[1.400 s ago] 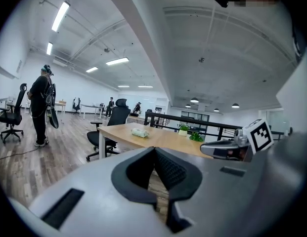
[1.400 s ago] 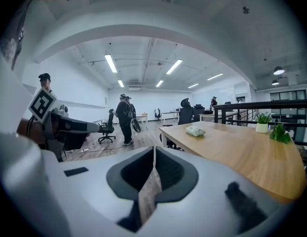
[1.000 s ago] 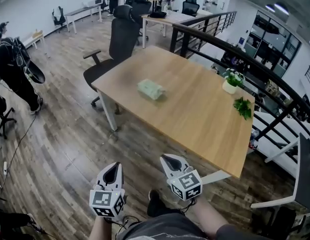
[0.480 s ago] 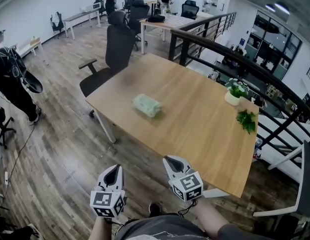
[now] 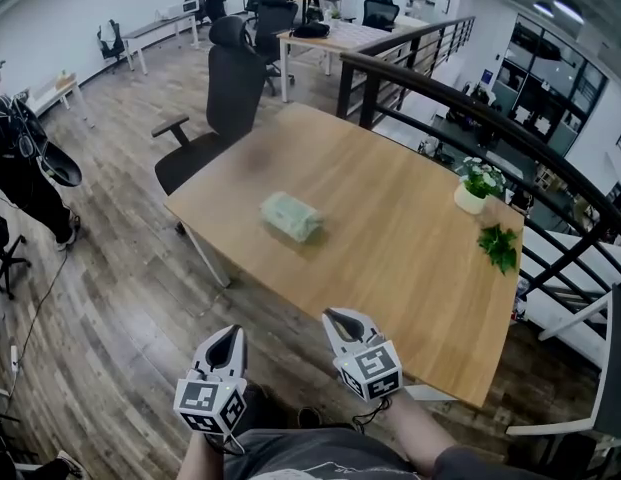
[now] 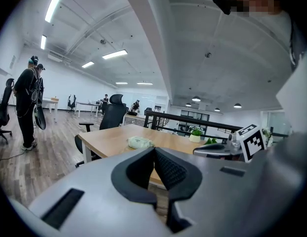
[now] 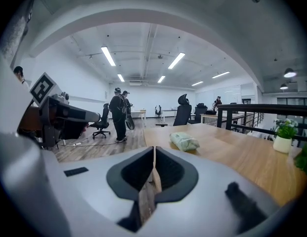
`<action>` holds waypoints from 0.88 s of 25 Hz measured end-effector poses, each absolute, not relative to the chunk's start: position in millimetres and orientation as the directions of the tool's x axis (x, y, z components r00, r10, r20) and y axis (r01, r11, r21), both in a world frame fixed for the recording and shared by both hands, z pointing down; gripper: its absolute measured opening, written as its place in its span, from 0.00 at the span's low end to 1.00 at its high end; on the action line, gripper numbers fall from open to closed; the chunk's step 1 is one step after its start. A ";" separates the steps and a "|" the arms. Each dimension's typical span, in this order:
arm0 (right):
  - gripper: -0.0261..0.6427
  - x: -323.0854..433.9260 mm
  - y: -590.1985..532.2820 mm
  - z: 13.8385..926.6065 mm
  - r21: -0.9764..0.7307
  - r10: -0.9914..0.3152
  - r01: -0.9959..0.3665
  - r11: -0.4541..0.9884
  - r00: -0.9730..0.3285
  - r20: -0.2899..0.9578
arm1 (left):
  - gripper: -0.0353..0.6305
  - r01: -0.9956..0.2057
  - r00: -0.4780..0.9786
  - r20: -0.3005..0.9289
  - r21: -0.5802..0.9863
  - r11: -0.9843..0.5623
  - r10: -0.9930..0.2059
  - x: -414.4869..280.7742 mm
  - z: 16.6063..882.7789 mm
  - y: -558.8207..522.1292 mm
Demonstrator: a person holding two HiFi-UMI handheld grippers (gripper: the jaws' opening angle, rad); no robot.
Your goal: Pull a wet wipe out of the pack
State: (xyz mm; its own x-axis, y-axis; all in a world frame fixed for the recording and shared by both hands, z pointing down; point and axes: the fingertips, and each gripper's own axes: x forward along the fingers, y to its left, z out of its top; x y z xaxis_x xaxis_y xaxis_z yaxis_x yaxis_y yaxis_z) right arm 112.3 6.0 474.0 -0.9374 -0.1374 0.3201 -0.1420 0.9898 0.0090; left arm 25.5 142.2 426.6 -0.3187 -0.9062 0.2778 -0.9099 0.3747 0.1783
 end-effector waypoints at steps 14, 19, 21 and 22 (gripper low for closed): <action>0.08 66.0 -48.2 488.7 -0.025 -0.230 -0.252 0.967 -0.915 0.333 | 0.07 -0.951 -0.199 0.312 0.168 0.260 -0.929 -44.3 451.5 65.7; 0.08 30.3 -73.0 489.1 -0.015 -0.288 -0.311 0.950 -0.896 0.339 | 0.07 -0.968 -0.115 0.322 0.175 0.179 -0.940 -82.4 454.9 29.8; 0.08 17.8 -83.6 488.9 -0.019 -0.316 -0.342 0.940 -0.887 0.337 | 0.07 -0.973 -0.089 0.330 0.171 0.153 -0.940 -98.2 457.3 16.1; 0.08 12.0 -88.2 489.8 -0.023 -0.328 -0.356 0.934 -0.882 0.338 | 0.07 -0.976 -0.077 0.336 0.166 0.139 -0.939 -106.0 458.5 9.1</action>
